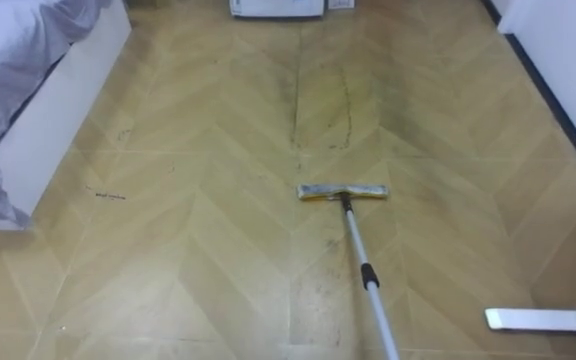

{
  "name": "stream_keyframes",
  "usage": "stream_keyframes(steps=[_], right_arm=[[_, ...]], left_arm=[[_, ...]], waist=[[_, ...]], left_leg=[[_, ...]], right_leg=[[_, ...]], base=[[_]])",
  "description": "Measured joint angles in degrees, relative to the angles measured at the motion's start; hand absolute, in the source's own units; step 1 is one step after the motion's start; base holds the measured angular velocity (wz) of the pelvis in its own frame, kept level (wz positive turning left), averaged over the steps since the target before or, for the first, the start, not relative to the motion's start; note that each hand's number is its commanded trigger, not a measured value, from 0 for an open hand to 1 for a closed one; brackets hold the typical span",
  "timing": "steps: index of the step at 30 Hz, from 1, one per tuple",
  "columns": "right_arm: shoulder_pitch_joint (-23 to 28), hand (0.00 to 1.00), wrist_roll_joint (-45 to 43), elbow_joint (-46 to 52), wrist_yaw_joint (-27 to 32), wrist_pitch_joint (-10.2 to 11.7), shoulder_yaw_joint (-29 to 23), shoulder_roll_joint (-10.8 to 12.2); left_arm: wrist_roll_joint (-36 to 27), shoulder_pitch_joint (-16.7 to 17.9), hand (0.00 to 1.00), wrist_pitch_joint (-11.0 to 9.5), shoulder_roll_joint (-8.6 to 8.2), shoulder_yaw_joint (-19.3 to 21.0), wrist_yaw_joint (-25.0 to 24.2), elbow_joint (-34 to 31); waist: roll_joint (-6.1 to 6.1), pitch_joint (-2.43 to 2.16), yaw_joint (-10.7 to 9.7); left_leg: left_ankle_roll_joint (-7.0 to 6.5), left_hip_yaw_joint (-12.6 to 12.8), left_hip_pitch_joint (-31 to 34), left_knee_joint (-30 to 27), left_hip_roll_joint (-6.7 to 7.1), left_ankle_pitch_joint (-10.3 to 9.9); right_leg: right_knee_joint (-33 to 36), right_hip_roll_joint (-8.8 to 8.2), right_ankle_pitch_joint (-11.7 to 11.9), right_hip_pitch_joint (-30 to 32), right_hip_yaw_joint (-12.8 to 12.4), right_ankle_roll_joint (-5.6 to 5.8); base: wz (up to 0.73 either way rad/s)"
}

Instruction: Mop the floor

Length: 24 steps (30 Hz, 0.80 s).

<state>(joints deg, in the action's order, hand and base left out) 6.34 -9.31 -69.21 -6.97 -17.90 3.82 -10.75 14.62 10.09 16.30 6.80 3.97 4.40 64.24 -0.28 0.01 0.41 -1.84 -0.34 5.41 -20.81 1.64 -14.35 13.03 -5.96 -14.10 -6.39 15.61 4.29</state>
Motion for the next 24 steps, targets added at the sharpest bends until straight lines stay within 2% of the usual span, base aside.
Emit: stream_keyframes(steps=[2,4,8,11,14,16,18,20,21,22,23,24], right_arm=[[-0.9,1.00,0.5,-1.1,0.2,-0.4,0.0,0.0],[-1.4,1.00,0.6,-1.5,0.7,-0.4,0.1,0.0],[-2.6,1.00,1.0,-2.0,2.6,-0.5,0.0,0.1],[-2.8,1.00,1.4,-2.4,4.4,-0.5,0.0,0.5],[-3.0,1.00,3.4,-2.6,5.5,-0.5,0.5,0.5],[-3.0,1.00,4.4,-3.0,6.2,-0.5,0.6,0.5],[-2.9,1.00,6.8,-4.3,7.0,-0.4,1.8,0.5],[-2.7,1.00,9.8,-4.8,8.0,-0.4,2.9,0.7],[-2.8,1.00,10.4,-4.9,8.4,-0.2,2.9,0.9],[-3.7,1.00,11.0,-5.9,9.1,0.5,2.8,1.1],[-5.4,1.00,11.1,-8.1,9.7,1.4,2.4,1.2],[-6.6,1.00,11.1,-9.1,10.0,1.8,2.0,1.2]], left_arm=[[0.0,-0.7,0.00,-0.1,-0.13,-1.3,0.0,0.4],[0.0,-1.8,0.00,-0.2,-0.32,-2.5,0.0,0.4],[-1.5,-3.7,0.00,-0.3,-0.63,-4.2,0.0,1.3],[-1.5,-5.0,0.00,-0.4,-0.75,-4.3,0.5,2.3],[-1.5,-5.8,0.00,-0.5,-0.76,-4.3,1.2,2.6],[-1.5,-6.0,0.00,-0.5,-0.77,-4.3,1.5,2.8],[-2.3,-6.0,0.00,-0.5,-0.76,-4.8,1.7,3.5],[-4.5,-6.3,0.00,-0.5,-0.66,-5.1,1.8,3.9],[-5.5,-6.5,0.00,-0.6,-0.60,-5.7,2.0,4.0],[-8.2,-6.6,0.00,-0.9,-0.52,-7.1,2.5,4.0],[-10.2,-6.9,0.00,-1.3,-0.58,-7.9,2.7,4.8],[-10.8,-7.0,0.00,-1.4,-0.59,-8.4,2.8,5.2]], waist=[[0.19,0.01,-0.1],[0.26,-0.17,-0.1],[0.96,-0.01,-0.1],[1.24,0.25,0.0],[1.18,0.48,0.1],[1.10,0.74,0.2],[1.12,0.89,0.2],[1.47,0.91,1.0],[1.45,0.89,1.6],[1.32,0.78,2.2],[1.31,0.75,3.1],[1.36,0.72,3.5]], left_leg=[[0.03,-0.1,1.6,-0.6,-0.15,0.0],[0.04,-0.2,3.5,-1.3,-0.23,0.0],[0.03,-0.3,9.0,-3.8,-0.67,0.1],[0.03,-0.1,13.3,-5.7,-0.93,0.1],[0.08,0.1,19.4,-8.3,-0.79,0.0],[0.39,-0.1,23.0,-10.2,-1.00,-0.1],[0.88,-1.0,26.4,-13.3,-1.04,-0.5],[1.95,-2.9,31.9,-18.6,-0.93,-1.2],[2.27,-3.1,33.1,-19.7,-0.91,-1.3],[2.72,-3.1,35.4,-21.7,-0.93,-1.4],[3.43,-3.0,37.5,-24.6,-1.18,-1.2],[4.02,-2.6,39.1,-27.3,-1.68,-0.8]], right_leg=[[0.7,0.08,-0.1,1.7,0.0,-0.16],[1.3,0.12,-0.2,3.7,0.0,-0.35],[4.4,0.14,-0.5,9.8,-0.2,-0.75],[8.8,-0.03,-1.4,15.5,-1.4,-1.42],[15.0,-1.04,-3.4,23.0,-1.5,-2.04],[17.9,-1.12,-4.3,26.9,-1.7,-2.49],[21.5,-1.10,-5.7,30.5,-2.1,-3.42],[27.9,-0.78,-7.9,36.3,-3.1,-5.18],[29.3,-0.68,-8.7,37.6,-3.3,-5.69],[31.4,-0.62,-10.4,39.7,-3.8,-6.20],[34.1,-0.72,-12.2,41.7,-4.0,-6.94],[35.5,-0.79,-13.0,42.6,-4.2,-7.49]], base=[[0.05],[0.02],[-0.03],[-0.05],[-0.01],[0.02],[0.14],[0.22],[0.16],[0.10],[0.07],[-0.21]])
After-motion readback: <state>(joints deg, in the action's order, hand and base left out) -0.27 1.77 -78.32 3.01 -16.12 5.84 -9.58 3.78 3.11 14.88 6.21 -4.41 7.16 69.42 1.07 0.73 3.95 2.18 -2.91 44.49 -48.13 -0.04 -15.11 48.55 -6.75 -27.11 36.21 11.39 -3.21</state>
